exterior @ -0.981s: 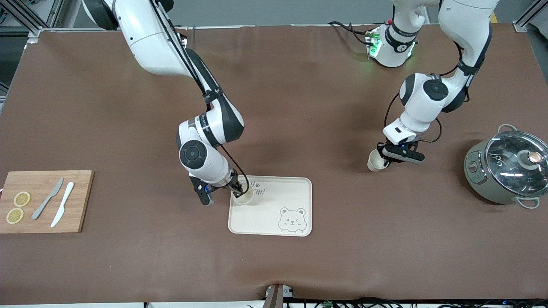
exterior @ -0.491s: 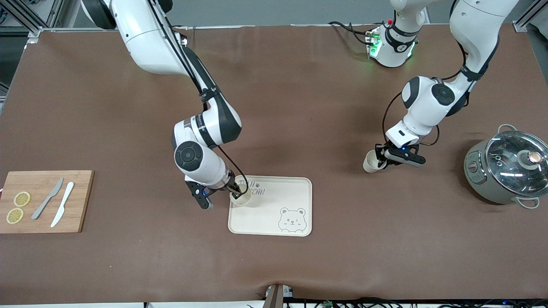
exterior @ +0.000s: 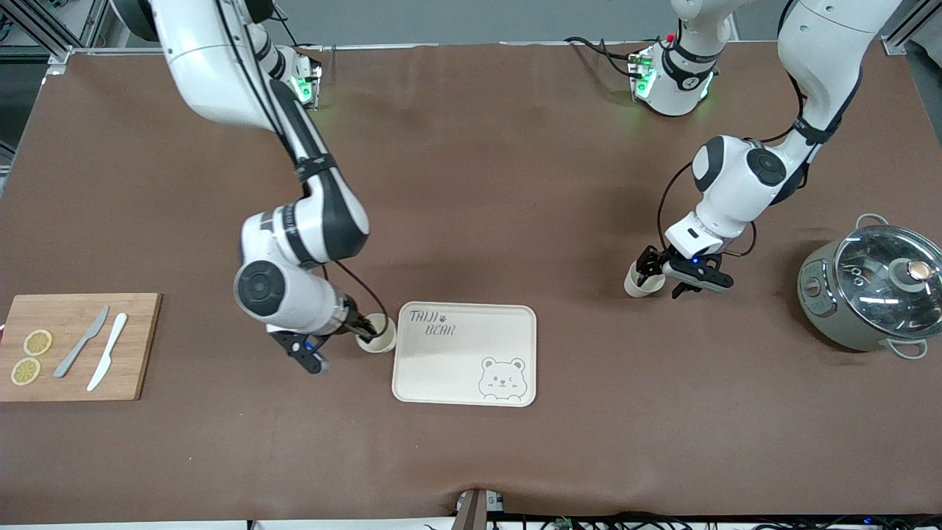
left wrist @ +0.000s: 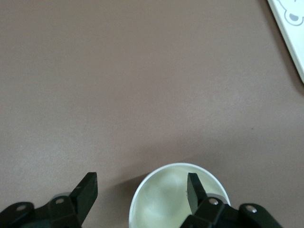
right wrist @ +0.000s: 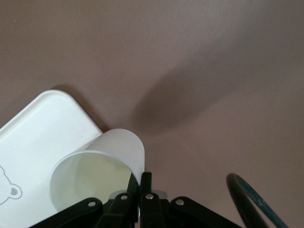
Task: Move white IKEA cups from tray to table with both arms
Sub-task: 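Carry the cup off the tray while the left gripper sets its cup down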
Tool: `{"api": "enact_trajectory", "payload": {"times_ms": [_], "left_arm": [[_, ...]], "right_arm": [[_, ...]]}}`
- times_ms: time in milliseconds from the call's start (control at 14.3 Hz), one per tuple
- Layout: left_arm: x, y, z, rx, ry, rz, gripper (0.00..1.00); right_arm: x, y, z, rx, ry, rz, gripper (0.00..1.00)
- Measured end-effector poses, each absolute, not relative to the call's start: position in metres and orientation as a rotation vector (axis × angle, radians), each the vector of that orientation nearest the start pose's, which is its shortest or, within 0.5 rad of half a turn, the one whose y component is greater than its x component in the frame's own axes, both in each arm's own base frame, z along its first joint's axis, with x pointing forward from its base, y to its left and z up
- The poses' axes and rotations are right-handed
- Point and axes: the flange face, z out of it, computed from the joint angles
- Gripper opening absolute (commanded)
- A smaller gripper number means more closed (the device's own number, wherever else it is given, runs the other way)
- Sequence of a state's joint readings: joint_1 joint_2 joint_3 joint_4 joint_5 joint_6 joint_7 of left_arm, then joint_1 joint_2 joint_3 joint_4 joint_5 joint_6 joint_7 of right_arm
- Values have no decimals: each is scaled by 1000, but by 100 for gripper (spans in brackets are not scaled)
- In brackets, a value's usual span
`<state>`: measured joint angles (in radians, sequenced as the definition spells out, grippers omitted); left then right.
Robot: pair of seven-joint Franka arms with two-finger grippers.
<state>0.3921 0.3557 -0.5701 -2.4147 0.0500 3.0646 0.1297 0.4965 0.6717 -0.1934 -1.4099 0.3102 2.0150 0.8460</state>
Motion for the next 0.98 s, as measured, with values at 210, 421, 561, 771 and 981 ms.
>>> {"api": "enact_trajectory", "payload": {"times_ms": [210,421,561,771,981], "left_arm": [[518,-102,230,-3229,482,-582,100],[519,-103,237,-3220,497,-534,100],[522,-102,248,-3208,507,-494,100],[528,-101,268,-3187,522,-431,100],[536,-100,292,-3168,532,-340,100]], "right_arm": [[667,200,312,-2963,799,178,0],[657,156,303,-3014,680,190,0],[652,126,293,-3045,605,188,0],[650,73,289,-3060,500,197,0],[638,15,283,-3060,390,197,0]]}}
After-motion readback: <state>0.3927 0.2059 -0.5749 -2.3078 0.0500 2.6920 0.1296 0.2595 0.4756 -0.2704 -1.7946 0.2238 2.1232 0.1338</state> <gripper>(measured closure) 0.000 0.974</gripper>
